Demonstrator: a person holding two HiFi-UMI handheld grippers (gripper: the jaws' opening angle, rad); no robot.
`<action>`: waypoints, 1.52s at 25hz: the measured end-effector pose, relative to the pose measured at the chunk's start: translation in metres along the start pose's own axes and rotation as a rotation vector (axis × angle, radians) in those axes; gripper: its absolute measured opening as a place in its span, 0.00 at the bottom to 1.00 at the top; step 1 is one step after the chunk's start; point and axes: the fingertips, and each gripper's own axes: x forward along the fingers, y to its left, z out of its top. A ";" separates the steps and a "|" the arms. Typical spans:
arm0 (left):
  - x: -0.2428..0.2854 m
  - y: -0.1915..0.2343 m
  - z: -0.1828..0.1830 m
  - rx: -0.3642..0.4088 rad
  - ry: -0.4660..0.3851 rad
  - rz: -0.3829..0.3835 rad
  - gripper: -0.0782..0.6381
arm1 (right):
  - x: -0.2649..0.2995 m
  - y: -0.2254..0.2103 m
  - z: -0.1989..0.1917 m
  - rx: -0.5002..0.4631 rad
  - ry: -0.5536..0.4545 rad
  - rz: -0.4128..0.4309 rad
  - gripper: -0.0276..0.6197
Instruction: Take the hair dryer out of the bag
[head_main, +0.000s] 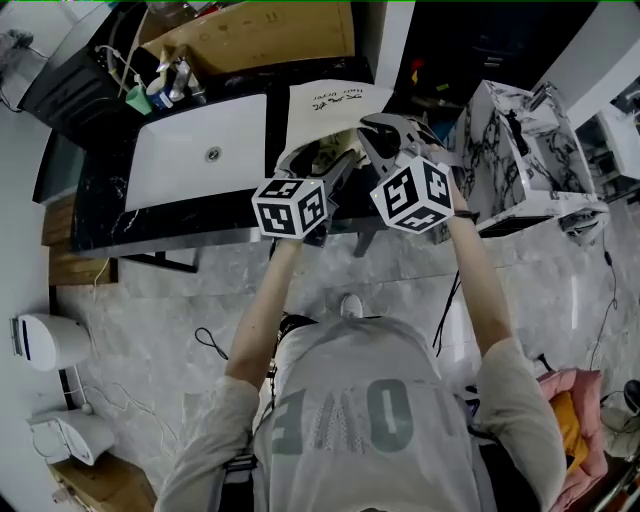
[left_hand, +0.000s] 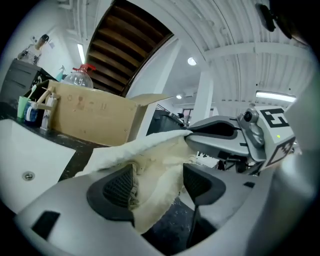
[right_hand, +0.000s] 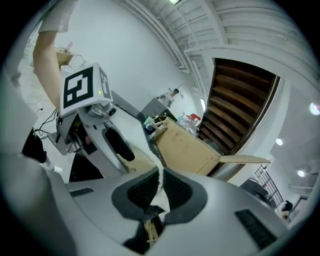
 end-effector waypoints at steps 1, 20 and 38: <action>0.003 0.002 0.000 -0.010 0.000 0.002 0.55 | -0.001 0.002 0.000 -0.003 0.000 -0.002 0.12; 0.068 0.045 -0.010 0.258 0.328 0.077 0.54 | 0.006 0.014 -0.010 0.087 -0.036 0.060 0.12; 0.092 0.082 -0.038 0.446 0.581 0.009 0.54 | 0.034 0.023 -0.014 0.174 -0.087 0.155 0.12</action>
